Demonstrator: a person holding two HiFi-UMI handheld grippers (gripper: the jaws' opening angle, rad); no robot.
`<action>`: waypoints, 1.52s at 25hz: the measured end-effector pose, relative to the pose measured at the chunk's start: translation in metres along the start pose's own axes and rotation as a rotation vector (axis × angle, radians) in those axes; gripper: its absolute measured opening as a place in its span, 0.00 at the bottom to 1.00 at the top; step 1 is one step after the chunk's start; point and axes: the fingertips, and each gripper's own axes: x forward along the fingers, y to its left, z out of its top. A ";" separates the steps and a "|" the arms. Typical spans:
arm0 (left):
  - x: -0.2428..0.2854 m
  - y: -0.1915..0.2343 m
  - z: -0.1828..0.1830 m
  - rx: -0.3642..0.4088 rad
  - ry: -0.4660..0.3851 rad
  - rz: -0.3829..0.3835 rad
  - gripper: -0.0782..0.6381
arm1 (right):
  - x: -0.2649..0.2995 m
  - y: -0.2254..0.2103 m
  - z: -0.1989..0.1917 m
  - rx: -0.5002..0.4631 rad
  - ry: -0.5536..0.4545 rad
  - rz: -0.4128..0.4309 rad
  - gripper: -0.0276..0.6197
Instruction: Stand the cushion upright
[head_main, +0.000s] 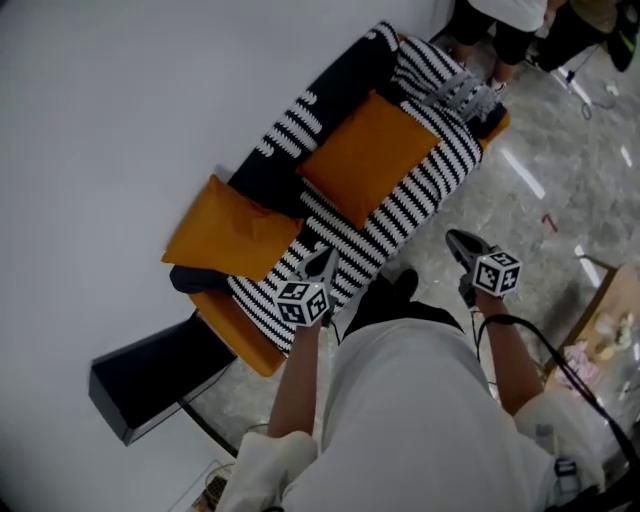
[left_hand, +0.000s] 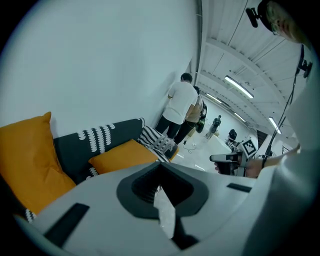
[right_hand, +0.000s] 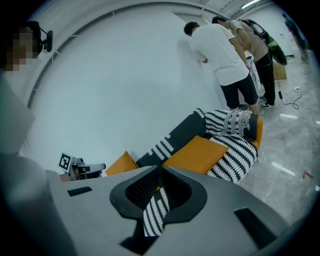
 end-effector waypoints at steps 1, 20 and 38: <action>0.002 0.003 0.003 0.000 0.001 -0.005 0.11 | 0.003 0.001 0.002 -0.002 0.000 -0.004 0.12; 0.035 0.102 0.040 -0.010 0.076 -0.069 0.11 | 0.098 0.012 0.014 0.029 0.039 -0.109 0.12; 0.096 0.122 0.072 0.011 0.113 -0.026 0.11 | 0.163 -0.017 0.024 0.021 0.137 -0.049 0.12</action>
